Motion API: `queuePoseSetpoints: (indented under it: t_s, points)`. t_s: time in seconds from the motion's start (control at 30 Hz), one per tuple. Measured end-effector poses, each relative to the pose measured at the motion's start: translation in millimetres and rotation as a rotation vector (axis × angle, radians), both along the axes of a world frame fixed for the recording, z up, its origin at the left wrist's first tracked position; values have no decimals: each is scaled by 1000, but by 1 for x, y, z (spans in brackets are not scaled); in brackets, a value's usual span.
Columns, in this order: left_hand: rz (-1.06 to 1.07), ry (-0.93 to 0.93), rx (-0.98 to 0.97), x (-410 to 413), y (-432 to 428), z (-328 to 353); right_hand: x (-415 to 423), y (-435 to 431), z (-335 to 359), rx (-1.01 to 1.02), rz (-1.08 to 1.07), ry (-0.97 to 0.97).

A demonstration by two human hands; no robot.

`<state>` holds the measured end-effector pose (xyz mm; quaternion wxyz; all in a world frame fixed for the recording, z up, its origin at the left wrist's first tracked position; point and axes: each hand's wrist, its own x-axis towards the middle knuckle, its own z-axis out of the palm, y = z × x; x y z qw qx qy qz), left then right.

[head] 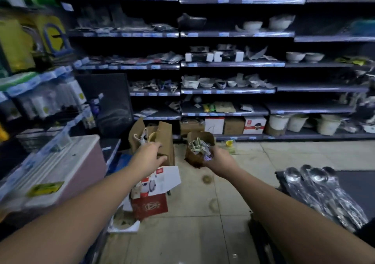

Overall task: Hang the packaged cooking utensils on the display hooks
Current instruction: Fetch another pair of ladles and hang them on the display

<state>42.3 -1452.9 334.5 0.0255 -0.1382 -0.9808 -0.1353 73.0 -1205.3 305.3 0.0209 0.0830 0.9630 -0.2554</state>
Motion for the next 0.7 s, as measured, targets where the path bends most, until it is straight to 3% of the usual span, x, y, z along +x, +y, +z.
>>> queuePoseSetpoints:
  t_s: [0.37, 0.7]
  points:
    - [-360, -62, -2, -250, 203, -16, -175, 164, -5, -69, -354, -18]
    - [-513, -98, -78, -434, 430, -27, -329, 371, -16, -91, -487, -15]
